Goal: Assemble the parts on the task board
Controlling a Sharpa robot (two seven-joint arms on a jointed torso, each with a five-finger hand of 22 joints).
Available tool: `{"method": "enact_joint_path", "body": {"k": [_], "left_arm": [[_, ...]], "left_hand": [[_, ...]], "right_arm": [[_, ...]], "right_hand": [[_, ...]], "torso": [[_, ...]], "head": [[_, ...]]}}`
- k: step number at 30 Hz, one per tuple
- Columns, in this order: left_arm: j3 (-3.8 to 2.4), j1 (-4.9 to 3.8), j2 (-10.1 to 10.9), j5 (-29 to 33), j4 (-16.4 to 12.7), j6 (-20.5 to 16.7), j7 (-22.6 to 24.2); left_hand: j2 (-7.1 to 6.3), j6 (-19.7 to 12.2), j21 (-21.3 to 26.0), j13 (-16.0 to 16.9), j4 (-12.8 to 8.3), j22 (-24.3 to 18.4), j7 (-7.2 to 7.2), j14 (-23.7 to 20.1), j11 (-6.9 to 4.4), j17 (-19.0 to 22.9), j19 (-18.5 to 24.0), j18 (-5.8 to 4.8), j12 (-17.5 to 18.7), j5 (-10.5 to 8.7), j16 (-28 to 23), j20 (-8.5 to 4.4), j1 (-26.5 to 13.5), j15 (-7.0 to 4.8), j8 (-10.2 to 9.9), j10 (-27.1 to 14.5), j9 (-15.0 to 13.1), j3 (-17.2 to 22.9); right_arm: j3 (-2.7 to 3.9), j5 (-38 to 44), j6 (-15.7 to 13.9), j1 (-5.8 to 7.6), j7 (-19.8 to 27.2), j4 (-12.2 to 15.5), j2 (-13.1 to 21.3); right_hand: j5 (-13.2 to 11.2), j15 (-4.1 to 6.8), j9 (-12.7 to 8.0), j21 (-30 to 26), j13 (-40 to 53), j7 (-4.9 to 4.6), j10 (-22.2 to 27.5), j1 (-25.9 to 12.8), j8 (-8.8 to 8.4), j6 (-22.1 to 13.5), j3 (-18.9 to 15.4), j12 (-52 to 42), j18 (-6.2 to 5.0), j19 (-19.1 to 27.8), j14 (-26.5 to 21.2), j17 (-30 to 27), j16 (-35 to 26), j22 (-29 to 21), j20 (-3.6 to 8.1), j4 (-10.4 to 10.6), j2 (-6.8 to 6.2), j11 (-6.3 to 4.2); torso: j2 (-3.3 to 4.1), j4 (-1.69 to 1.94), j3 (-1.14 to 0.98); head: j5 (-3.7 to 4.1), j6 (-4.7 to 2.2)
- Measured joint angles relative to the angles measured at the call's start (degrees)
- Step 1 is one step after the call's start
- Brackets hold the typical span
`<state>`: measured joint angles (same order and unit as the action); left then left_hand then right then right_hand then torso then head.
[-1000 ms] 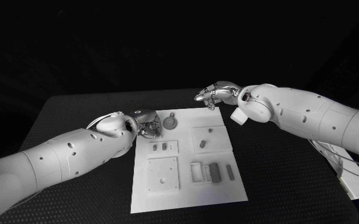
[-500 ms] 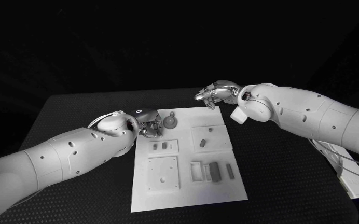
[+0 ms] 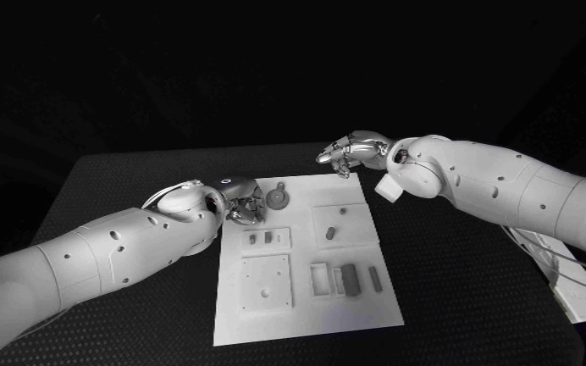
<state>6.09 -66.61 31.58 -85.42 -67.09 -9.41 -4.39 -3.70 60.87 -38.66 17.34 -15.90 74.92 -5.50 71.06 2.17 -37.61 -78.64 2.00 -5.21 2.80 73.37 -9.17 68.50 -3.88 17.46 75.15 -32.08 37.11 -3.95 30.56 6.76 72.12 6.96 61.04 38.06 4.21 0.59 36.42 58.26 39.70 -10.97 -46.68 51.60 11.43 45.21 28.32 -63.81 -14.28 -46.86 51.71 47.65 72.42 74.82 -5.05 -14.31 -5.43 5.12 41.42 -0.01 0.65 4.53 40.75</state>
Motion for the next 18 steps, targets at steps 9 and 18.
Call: {"method": "enact_joint_path", "body": {"k": [9,18], "left_arm": [[0.0,0.0,0.1,0.9,0.0,0.0,0.2],[0.01,-0.01,0.2,1.4,0.0,0.1,0.3]], "left_hand": [[-0.25,0.0,0.0,0.1,0.0,0.0,-0.01,-0.1,0.07,0.0,0.1,0.0,0.5,0.01,0.0,-0.05,-0.2,-0.13,-0.2,0.1,0.1,0.0],[-0.81,-0.2,0.0,0.1,0.7,0.0,-0.22,-0.7,0.27,0.1,0.5,-0.05,0.9,0.03,0.0,-0.26,-1.4,0.04,-0.5,-0.1,0.1,-0.9]], "right_arm": [[-0.01,0.0,0.0,-0.19,0.0,-0.1,-0.1],[-0.02,0.0,0.1,-0.27,0.0,-0.2,-0.1]], "right_hand": [[0.0,-0.01,-0.1,0.0,0.0,0.07,0.0,0.0,0.0,0.1,0.0,0.0,0.0,0.0,0.0,0.0,0.0,0.0,0.0,0.0,0.0,0.0],[0.0,-0.02,0.0,0.0,0.0,0.09,0.0,0.0,0.0,0.1,0.0,0.0,0.0,0.0,0.0,-0.1,0.0,0.0,0.0,0.0,0.0,0.0]], "torso": [[0.0,0.01,-0.02],[0.0,0.01,0.0]], "head": [[0.0,0.01],[0.07,0.02]]}}
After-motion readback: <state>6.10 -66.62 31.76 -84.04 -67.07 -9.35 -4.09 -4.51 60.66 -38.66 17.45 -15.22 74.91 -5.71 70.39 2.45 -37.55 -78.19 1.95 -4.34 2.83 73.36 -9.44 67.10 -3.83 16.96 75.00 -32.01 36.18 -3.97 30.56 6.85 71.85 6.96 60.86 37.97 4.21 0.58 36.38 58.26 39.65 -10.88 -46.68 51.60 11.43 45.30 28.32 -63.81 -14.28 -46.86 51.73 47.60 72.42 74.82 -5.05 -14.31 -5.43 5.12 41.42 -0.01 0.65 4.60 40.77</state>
